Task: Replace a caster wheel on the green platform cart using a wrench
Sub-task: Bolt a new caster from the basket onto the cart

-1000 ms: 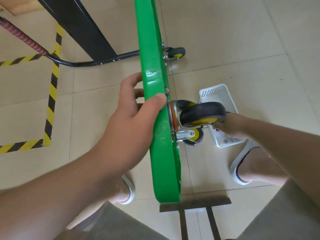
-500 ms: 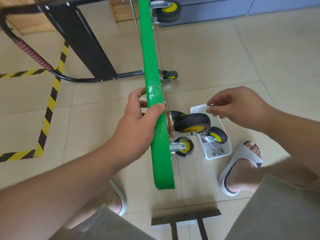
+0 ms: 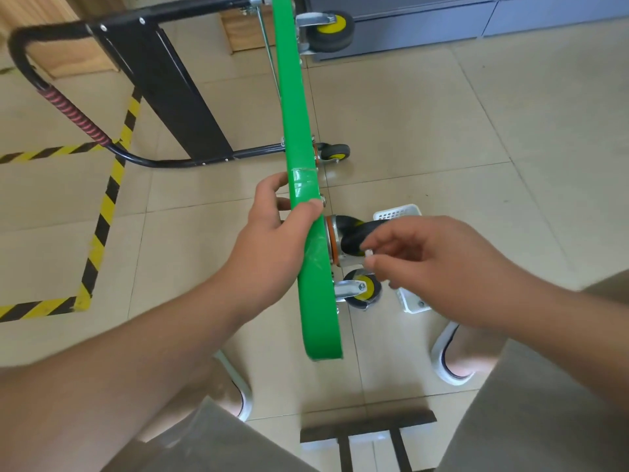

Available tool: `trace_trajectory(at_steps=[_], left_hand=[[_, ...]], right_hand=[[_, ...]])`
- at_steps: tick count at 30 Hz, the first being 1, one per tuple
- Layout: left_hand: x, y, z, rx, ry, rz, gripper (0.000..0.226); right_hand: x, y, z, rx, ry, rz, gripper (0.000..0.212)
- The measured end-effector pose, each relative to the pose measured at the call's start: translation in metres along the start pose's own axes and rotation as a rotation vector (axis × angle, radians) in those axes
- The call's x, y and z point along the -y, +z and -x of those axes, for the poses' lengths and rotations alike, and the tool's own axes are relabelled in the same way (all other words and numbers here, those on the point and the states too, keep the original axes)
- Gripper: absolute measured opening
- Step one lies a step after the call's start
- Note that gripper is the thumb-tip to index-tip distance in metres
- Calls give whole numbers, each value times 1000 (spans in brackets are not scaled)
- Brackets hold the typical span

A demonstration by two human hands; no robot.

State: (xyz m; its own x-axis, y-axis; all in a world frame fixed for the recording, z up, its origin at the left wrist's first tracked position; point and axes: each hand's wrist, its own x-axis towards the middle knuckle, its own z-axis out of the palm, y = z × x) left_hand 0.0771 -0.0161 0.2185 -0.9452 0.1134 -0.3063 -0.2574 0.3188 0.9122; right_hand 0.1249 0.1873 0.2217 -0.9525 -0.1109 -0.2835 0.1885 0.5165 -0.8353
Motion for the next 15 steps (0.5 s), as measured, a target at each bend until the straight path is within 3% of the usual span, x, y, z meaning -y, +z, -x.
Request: trace_trajectory(at_steps=[6,15], left_hand=[[-1,0,0,13,-7,-5,30],[-1,0,0,28,-20,17,30]], right_hand=[[-22,37,3,15,144,-163,15],[-28,67,-2,27,406,-573,9]])
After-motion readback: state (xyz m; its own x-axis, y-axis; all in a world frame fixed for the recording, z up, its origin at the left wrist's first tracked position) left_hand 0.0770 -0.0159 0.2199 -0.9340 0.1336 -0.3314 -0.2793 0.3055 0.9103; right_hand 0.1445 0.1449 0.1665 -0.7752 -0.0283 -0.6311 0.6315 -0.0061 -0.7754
